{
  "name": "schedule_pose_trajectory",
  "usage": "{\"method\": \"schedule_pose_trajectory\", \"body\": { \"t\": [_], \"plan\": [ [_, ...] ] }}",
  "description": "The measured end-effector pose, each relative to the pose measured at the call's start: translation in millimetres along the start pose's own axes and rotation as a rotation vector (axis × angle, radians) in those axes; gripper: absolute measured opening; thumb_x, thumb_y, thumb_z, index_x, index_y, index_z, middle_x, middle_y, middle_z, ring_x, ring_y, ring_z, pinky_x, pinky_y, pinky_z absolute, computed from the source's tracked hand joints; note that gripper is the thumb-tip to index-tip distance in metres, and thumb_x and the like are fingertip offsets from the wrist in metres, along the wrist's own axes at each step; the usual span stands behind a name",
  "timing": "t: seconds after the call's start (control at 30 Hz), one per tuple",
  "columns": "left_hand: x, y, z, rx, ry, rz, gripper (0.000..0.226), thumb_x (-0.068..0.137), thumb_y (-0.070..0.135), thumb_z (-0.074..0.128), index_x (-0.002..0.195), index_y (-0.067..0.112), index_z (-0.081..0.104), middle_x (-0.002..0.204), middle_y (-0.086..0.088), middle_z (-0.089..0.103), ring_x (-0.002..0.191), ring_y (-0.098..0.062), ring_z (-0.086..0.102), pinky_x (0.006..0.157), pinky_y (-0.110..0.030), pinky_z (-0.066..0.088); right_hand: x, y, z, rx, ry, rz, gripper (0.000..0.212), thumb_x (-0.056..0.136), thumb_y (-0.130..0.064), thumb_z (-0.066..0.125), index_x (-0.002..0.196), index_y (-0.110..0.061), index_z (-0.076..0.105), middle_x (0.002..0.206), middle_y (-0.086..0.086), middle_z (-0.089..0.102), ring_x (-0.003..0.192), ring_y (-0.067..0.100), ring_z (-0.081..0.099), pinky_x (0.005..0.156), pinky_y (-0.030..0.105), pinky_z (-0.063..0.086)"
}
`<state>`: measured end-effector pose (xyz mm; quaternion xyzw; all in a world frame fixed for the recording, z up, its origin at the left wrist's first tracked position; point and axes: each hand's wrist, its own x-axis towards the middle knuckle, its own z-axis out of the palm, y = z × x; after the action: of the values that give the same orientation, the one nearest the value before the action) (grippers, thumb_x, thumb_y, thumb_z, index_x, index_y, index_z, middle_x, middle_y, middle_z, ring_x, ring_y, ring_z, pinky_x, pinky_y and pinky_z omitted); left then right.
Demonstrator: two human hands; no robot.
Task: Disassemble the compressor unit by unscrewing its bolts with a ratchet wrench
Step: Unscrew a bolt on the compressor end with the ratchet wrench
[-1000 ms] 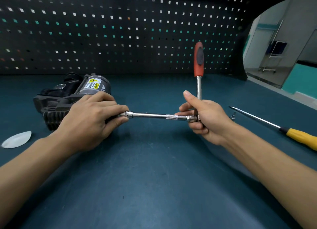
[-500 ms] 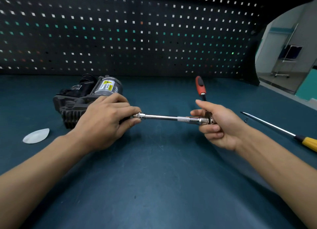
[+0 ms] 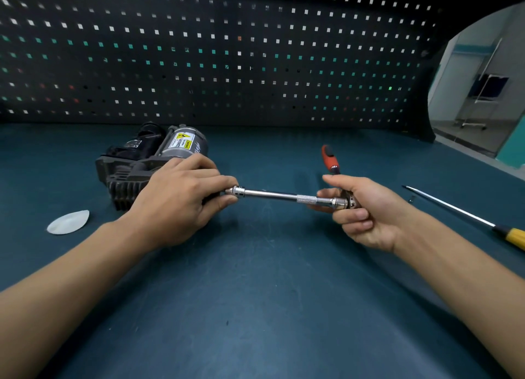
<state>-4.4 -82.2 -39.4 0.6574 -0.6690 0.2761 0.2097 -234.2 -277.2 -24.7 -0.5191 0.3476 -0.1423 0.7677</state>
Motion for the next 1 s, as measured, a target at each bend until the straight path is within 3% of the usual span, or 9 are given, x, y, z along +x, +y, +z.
{"method": "schedule_pose_trajectory", "body": {
  "t": [0.1,0.23,0.43,0.57,0.67,0.8,0.87,0.93,1.0],
  "plan": [
    [0,0,0,0.001,-0.009,-0.005,0.032,0.095,0.047,0.044,0.104,0.028,0.068,0.081,0.016,0.062,0.095,-0.017,0.055,0.075,-0.041,0.047,1,4,3,-0.097,0.060,-0.180,0.032,0.078,-0.037,0.076,0.084,-0.014,0.055,0.063,-0.001,0.054,0.032,0.004,0.027,0.030,0.015,0.019],
    [0,-1,1,0.002,-0.023,-0.031,0.034,0.093,0.050,0.042,0.104,0.030,0.068,0.082,0.018,0.062,0.098,-0.015,0.055,0.076,-0.038,0.045,-1,8,7,-0.231,0.081,-0.454,0.043,0.057,-0.042,0.084,0.075,-0.015,0.056,0.080,0.013,0.073,0.037,0.011,0.037,0.037,0.019,0.027],
    [1,-2,1,0.010,-0.021,-0.046,0.040,0.092,0.056,0.042,0.104,0.028,0.067,0.083,0.017,0.064,0.100,-0.013,0.053,0.077,-0.036,0.044,2,11,2,-0.464,0.132,-0.803,0.028,0.068,-0.033,0.082,0.067,-0.010,0.066,0.049,0.002,0.055,0.041,0.014,0.044,0.043,0.022,0.036],
    [1,-1,1,0.011,-0.017,-0.056,0.041,0.092,0.056,0.041,0.104,0.027,0.067,0.084,0.016,0.065,0.100,-0.014,0.053,0.077,-0.036,0.043,3,13,2,-0.498,0.110,-0.879,0.020,0.068,-0.031,0.082,0.064,-0.015,0.070,0.061,0.022,0.062,0.044,0.011,0.046,0.044,0.018,0.037],
    [1,1,-1,0.020,-0.039,-0.063,0.042,0.092,0.057,0.040,0.104,0.027,0.067,0.085,0.016,0.065,0.101,-0.015,0.054,0.079,-0.035,0.042,5,13,0,-0.519,0.118,-0.894,0.022,0.069,-0.032,0.081,0.067,-0.013,0.070,0.048,-0.002,0.057,0.042,0.008,0.045,0.044,0.015,0.036],
    [1,1,-2,0.022,-0.041,-0.070,0.042,0.093,0.056,0.038,0.104,0.028,0.068,0.085,0.015,0.065,0.101,-0.014,0.054,0.079,-0.034,0.040,7,14,-2,-0.542,0.123,-0.911,0.024,0.069,-0.035,0.080,0.067,-0.013,0.071,0.047,-0.007,0.056,0.042,0.007,0.046,0.045,0.015,0.037],
    [1,2,-1,0.013,-0.027,-0.075,0.041,0.094,0.055,0.038,0.102,0.028,0.068,0.085,0.015,0.065,0.101,-0.014,0.054,0.078,-0.033,0.040,7,14,-2,-0.549,0.119,-0.917,0.022,0.069,-0.036,0.081,0.065,-0.016,0.071,0.049,-0.002,0.058,0.043,0.010,0.047,0.045,0.018,0.038],
    [2,2,0,0.004,-0.012,-0.075,0.040,0.095,0.053,0.038,0.101,0.028,0.069,0.086,0.016,0.065,0.100,-0.013,0.054,0.078,-0.034,0.041,6,14,-2,-0.544,0.110,-0.929,0.021,0.068,-0.035,0.082,0.064,-0.016,0.072,0.059,0.016,0.062,0.047,0.015,0.047,0.047,0.028,0.039],
    [2,2,0,-0.002,-0.005,-0.079,0.039,0.095,0.052,0.039,0.101,0.028,0.069,0.086,0.016,0.065,0.099,-0.013,0.054,0.078,-0.035,0.043,4,13,-1,-0.544,0.099,-0.965,0.017,0.068,-0.030,0.083,0.065,-0.017,0.073,0.069,0.020,0.067,0.052,0.015,0.047,0.051,0.033,0.038]
  ]
}}
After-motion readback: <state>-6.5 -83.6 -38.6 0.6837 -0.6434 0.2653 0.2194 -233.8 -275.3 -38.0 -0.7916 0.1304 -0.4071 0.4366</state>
